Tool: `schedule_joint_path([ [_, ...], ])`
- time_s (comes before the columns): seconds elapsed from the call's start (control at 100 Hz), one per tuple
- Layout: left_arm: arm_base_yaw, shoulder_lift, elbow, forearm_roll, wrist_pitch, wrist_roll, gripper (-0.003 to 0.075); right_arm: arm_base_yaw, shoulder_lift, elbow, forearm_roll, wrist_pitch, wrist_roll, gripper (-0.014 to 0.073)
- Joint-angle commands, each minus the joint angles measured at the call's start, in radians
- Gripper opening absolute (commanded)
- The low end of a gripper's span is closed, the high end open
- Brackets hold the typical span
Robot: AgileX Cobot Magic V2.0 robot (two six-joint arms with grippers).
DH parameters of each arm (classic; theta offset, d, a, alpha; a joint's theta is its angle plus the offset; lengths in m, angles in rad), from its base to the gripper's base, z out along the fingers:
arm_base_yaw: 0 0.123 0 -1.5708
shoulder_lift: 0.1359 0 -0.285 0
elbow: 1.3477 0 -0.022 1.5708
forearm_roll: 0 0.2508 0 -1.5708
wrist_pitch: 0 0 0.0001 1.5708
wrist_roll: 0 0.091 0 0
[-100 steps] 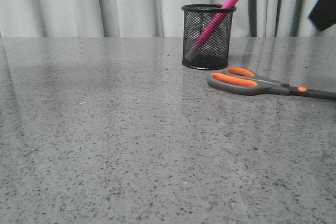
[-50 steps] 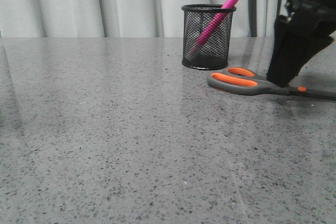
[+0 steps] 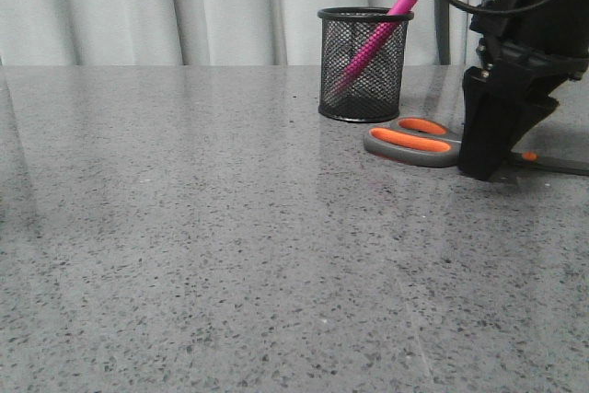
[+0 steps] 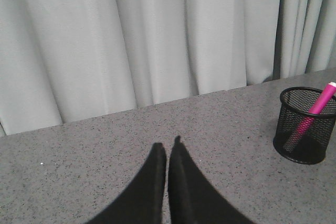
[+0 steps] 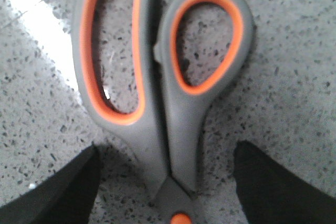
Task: Put pen and scissors into bin
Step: 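Lower the right gripper onto the scissors handles and close, then lift the scissors upright with the right gripper over the mesh cup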
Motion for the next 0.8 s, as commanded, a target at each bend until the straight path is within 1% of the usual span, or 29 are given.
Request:
schedule_joint_path([
  [0.0, 0.001, -0.005, -0.028, -0.023, -0.048, -0.001, -0.0019, 0.000, -0.024, -0.025, -0.001, -0.050, -0.013, 0.0482],
  [0.06, 0.001, -0.005, -0.028, -0.023, -0.048, -0.001, -0.0019, 0.000, -0.022, -0.025, -0.001, -0.052, -0.013, 0.0461],
  [0.13, 0.001, -0.005, -0.028, -0.023, -0.048, -0.001, -0.0019, 0.000, -0.020, -0.025, -0.001, -0.043, -0.013, 0.0381],
  [0.3, 0.001, -0.005, -0.028, -0.023, -0.048, -0.001, -0.0019, 0.000, -0.018, -0.025, -0.001, -0.022, -0.013, 0.0104],
  [0.44, 0.001, -0.005, -0.028, -0.023, -0.048, -0.001, -0.0019, 0.000, -0.018, -0.025, -0.001, -0.006, -0.011, -0.0078],
  [0.63, 0.001, -0.005, -0.028, -0.023, -0.048, -0.001, -0.0019, 0.000, -0.043, -0.027, 0.036, -0.008, 0.015, -0.0076],
  [0.79, 0.001, -0.005, -0.028, -0.023, -0.046, -0.001, -0.0019, -0.030, -0.137, -0.019, 0.168, -0.051, 0.011, -0.0076],
])
